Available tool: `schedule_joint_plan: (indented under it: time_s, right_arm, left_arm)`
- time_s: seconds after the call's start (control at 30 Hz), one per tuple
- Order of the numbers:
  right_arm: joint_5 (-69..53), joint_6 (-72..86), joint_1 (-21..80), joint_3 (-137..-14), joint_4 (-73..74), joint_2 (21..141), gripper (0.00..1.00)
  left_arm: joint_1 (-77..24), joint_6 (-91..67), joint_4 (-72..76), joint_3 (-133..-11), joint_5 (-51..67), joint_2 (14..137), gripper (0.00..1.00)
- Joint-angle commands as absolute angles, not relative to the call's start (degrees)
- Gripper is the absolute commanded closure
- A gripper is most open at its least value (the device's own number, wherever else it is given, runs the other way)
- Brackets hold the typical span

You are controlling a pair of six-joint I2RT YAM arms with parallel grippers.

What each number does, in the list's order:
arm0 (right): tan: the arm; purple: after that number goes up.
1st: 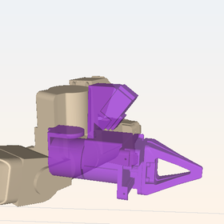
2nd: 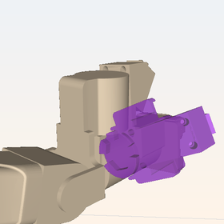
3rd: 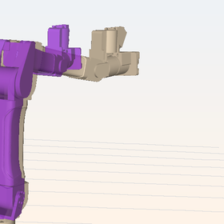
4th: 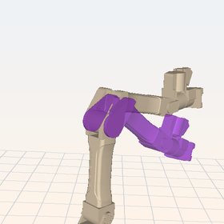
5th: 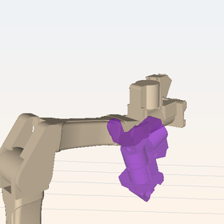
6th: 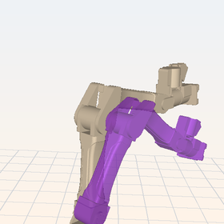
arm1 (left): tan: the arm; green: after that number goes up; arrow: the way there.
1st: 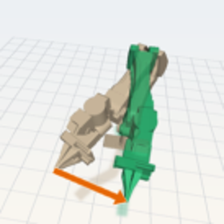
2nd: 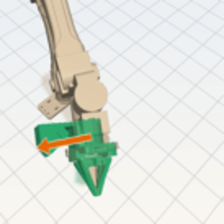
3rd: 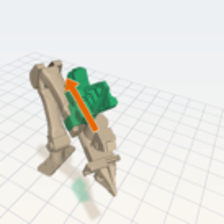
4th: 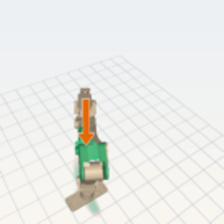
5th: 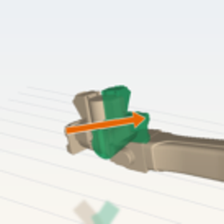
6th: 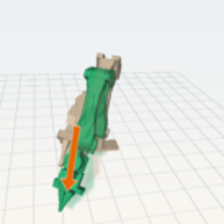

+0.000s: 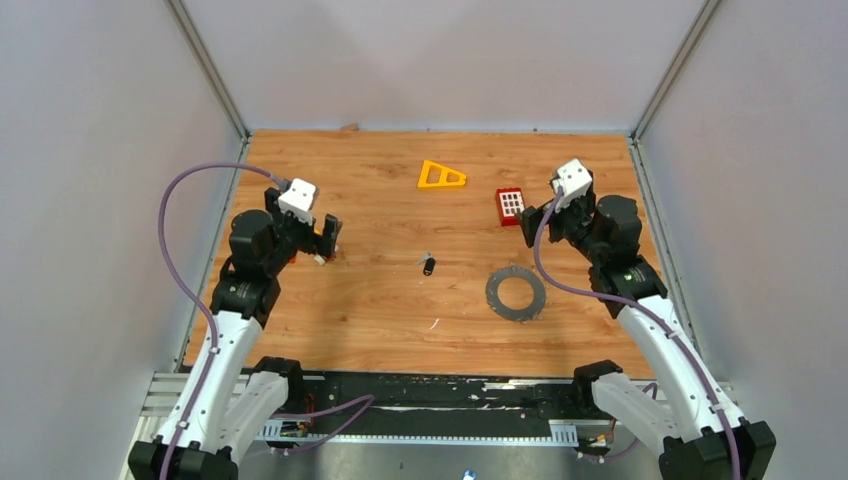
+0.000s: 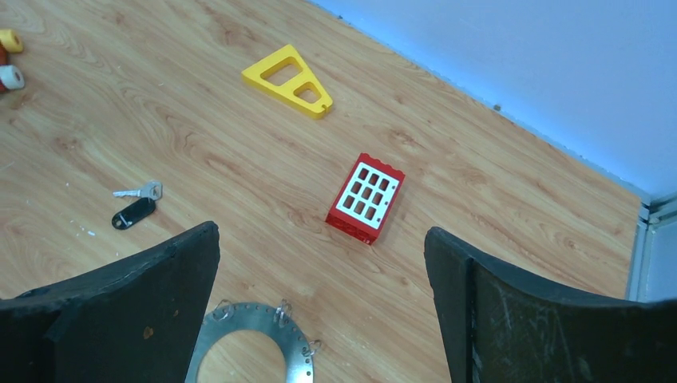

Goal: Put the keys on the keyring

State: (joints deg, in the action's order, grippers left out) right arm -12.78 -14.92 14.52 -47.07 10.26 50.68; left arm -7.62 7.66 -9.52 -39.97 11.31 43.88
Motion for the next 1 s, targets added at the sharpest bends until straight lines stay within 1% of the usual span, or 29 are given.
schedule_joint_plan:
  time_s: [0.0, 0.07, 0.17, 0.3, 0.4, 0.53, 0.67, 0.77, 0.97]
  right_arm:
    - [-16.8, -18.0, 16.1, -46.8, 10.0, 52.9, 0.0]
    - [-16.4, -19.0, 18.2, -47.3, 10.9, 55.2, 0.0]
    - [-13.8, -20.4, 21.8, -49.5, 13.2, 61.1, 0.0]
    - [-15.0, -21.9, 24.4, -53.0, 17.7, 70.6, 0.06]
    - [-16.0, -23.9, 26.6, -53.2, 18.7, 74.0, 0.1]
    - [-15.0, -27.4, 29.2, -51.8, 18.7, 72.6, 0.11]
    - [-15.1, -28.0, 29.2, -50.1, 17.6, 70.2, 0.11]
    - [-16.4, -27.4, 29.3, -50.8, 18.3, 71.4, 0.12]
    - [-13.9, -28.0, 29.4, -51.4, 19.3, 70.7, 0.15]
  left_arm:
    - [-7.5, 13.3, -14.8, -44.6, 23.8, 47.1, 0.0]
    - [-8.0, 14.4, -17.1, -46.3, 25.7, 50.1, 0.0]
    - [-10.2, 16.9, -19.8, -48.8, 23.2, 55.0, 0.0]
    - [-12.2, 19.5, -19.0, -48.5, 22.8, 59.0, 0.0]
    - [-14.0, 22.1, -17.2, -46.5, 22.2, 60.6, 0.0]
    - [-14.8, 22.5, -17.3, -46.7, 17.8, 64.0, 0.01]
    - [-14.8, 22.9, -19.7, -47.7, 18.4, 66.5, 0.0]
    - [-15.6, 23.9, -18.5, -47.5, 19.8, 67.3, 0.0]
    - [-22.0, 27.9, -14.5, -50.0, 20.5, 73.1, 0.03]
